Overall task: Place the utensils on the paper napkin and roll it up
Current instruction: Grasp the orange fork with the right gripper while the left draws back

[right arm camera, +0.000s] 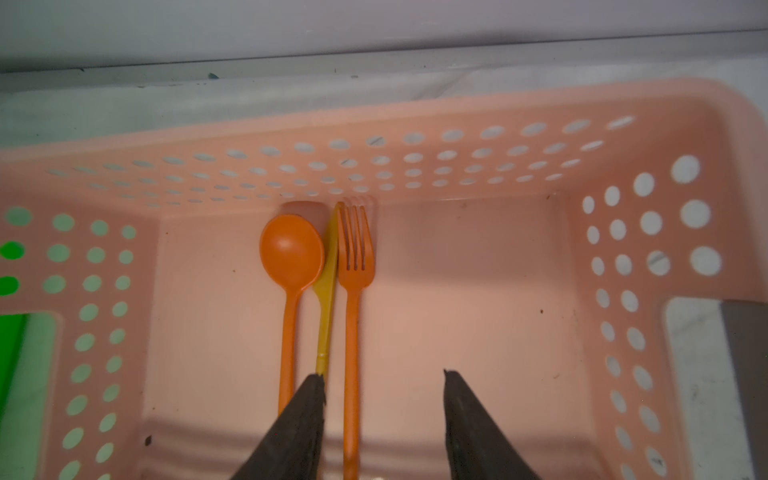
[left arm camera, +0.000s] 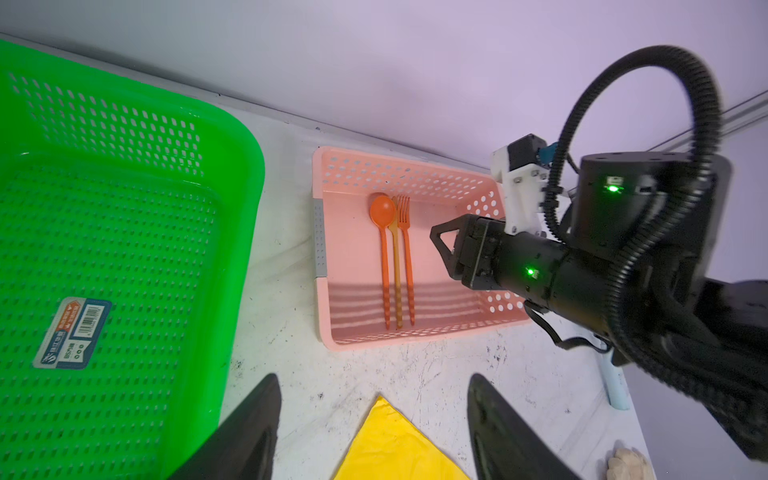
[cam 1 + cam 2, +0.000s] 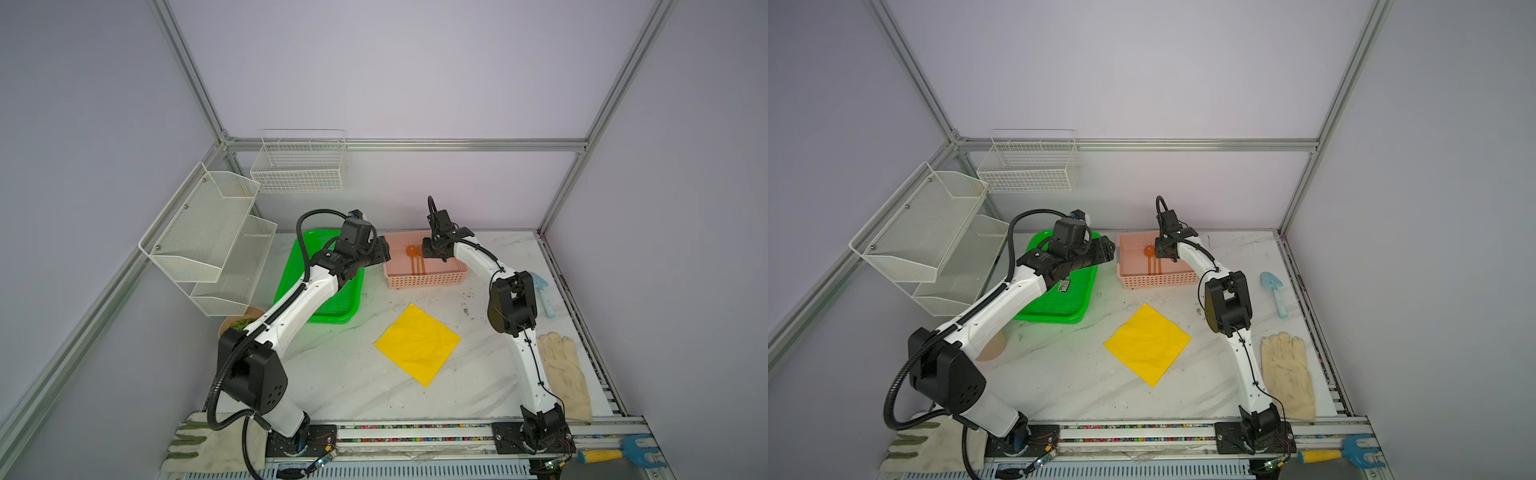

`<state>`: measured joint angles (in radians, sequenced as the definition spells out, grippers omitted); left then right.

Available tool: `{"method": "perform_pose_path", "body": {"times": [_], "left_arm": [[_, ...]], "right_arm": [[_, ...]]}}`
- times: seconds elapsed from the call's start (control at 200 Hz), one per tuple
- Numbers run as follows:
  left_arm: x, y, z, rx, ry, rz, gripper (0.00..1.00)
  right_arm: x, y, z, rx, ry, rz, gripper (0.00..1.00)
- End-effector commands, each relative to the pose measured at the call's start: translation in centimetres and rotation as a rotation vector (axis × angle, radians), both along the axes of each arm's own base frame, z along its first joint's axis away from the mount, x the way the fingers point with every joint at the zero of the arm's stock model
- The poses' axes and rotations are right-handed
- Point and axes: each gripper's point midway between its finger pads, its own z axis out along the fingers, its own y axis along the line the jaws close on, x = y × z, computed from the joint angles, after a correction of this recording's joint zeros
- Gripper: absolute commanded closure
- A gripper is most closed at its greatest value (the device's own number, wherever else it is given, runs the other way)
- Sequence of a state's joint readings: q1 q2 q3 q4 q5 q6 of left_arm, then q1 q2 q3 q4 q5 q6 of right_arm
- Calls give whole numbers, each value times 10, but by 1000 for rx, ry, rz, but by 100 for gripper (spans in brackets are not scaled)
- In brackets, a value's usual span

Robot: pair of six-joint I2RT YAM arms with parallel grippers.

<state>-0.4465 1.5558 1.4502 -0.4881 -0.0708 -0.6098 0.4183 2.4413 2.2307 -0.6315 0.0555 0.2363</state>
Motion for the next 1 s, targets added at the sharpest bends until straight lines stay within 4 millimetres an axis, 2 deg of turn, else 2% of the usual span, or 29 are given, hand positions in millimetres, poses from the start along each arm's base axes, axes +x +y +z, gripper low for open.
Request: {"method": "perform_pose_path", "body": {"times": [0.0, 0.045, 0.055, 0.085, 0.285, 0.815, 0.995], "left_arm": [[-18, 4, 11, -6, -83, -37, 30], [-23, 7, 9, -1, -85, -40, 30], [-28, 9, 19, -10, -107, -39, 30], [-33, 12, 24, -11, -118, -39, 30], [-52, 24, 21, 5, -111, -29, 30], [-68, 41, 11, 32, -103, 14, 30], [-72, 51, 14, 50, -110, 38, 30]], "right_arm": [[-6, 5, -7, -34, 24, 9, 51], [-7, 7, -12, -38, 32, 13, 52], [-8, 7, -13, -40, 34, 15, 52], [-8, 9, -16, -42, 38, 17, 52], [-8, 14, -34, -50, 62, 17, 52], [-6, 13, -62, -124, 99, 11, 58], [-5, 13, -66, -135, 108, 16, 67]]}}
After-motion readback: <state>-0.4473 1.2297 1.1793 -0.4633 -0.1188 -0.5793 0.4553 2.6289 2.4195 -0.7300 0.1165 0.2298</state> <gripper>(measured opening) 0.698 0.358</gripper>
